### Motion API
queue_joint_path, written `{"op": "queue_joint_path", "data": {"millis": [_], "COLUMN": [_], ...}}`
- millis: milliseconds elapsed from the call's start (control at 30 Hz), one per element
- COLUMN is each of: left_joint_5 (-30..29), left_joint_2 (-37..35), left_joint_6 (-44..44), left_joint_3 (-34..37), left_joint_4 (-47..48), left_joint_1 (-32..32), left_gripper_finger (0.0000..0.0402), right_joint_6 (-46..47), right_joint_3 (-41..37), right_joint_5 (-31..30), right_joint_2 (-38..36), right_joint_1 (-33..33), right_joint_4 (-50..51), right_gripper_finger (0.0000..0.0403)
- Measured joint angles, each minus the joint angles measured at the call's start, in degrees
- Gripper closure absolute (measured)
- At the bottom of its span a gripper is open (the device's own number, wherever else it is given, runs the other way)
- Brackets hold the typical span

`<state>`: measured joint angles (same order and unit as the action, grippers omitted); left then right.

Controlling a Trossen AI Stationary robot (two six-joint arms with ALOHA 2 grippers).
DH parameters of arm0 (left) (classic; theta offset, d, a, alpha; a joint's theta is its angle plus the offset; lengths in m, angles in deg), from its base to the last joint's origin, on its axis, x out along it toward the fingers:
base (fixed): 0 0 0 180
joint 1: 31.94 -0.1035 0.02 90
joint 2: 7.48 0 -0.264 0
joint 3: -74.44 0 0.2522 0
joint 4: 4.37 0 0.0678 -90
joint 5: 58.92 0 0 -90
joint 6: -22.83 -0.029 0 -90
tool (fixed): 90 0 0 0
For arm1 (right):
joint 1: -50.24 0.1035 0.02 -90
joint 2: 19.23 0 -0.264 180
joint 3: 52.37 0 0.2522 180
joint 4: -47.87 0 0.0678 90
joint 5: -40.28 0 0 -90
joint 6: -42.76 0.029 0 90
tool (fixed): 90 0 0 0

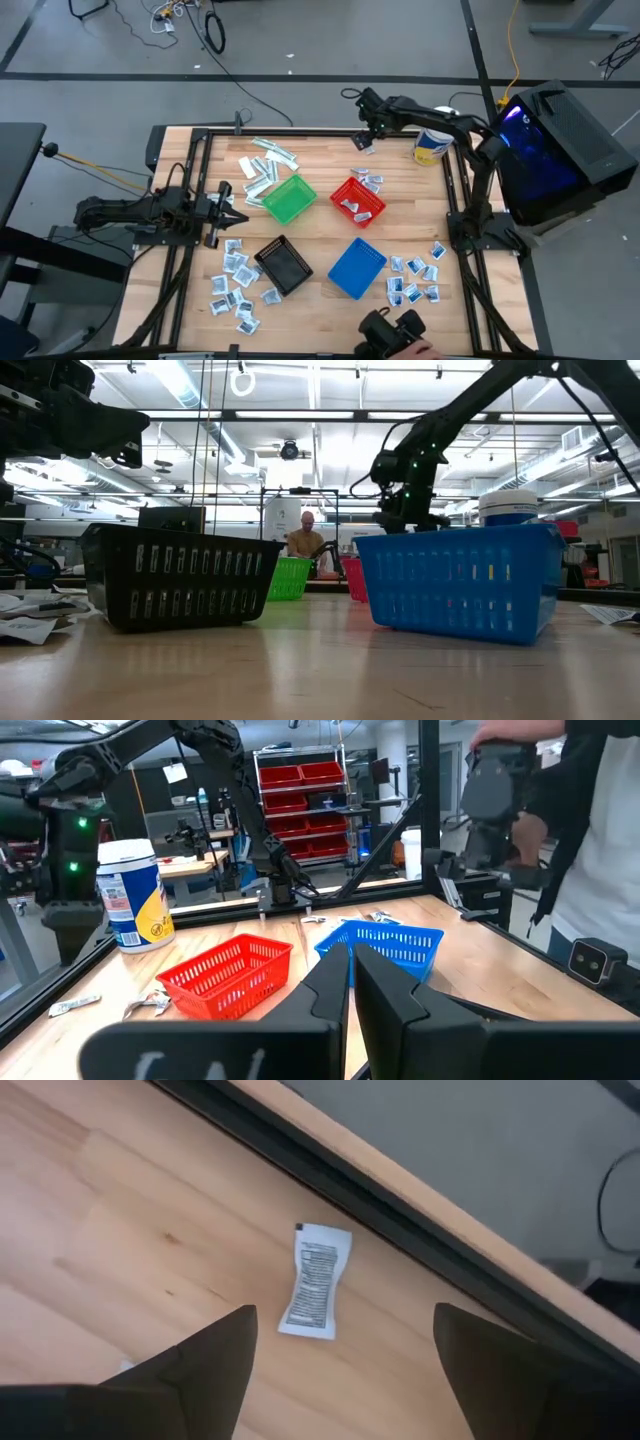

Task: Pick & Place First Aid Supplies
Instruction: Put the orange ointment pack into the red bin

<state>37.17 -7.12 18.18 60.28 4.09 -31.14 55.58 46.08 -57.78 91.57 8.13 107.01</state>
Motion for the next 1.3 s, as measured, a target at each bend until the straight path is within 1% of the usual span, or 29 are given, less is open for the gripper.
{"op": "queue_joint_path", "data": {"millis": [267, 667, 800, 1300], "left_joint_5": [-0.02, -0.02, -0.02, -0.02], "left_joint_2": [0.00, 0.00, 0.00, -0.02], "left_joint_6": [0.00, 0.00, 0.00, 0.00], "left_joint_3": [0.02, 0.02, 0.02, 0.02], "left_joint_4": [0.01, 0.01, 0.00, 0.02], "left_joint_1": [0.00, 0.00, 0.02, 0.02], "left_gripper_finger": [0.0376, 0.0376, 0.0376, 0.0376], "right_joint_6": [1.65, 1.50, 1.68, 2.00], "right_joint_3": [-0.02, -0.07, -0.07, -0.07], "right_joint_5": [0.15, 0.80, 2.84, 2.98], "right_joint_2": [4.10, 7.50, 8.31, 8.58], "right_joint_1": [-0.09, -0.09, -0.09, -0.84], "right_joint_4": [-0.30, -1.64, -2.51, -3.34], "right_gripper_finger": [0.0096, 0.0096, 0.0096, 0.0096]}}
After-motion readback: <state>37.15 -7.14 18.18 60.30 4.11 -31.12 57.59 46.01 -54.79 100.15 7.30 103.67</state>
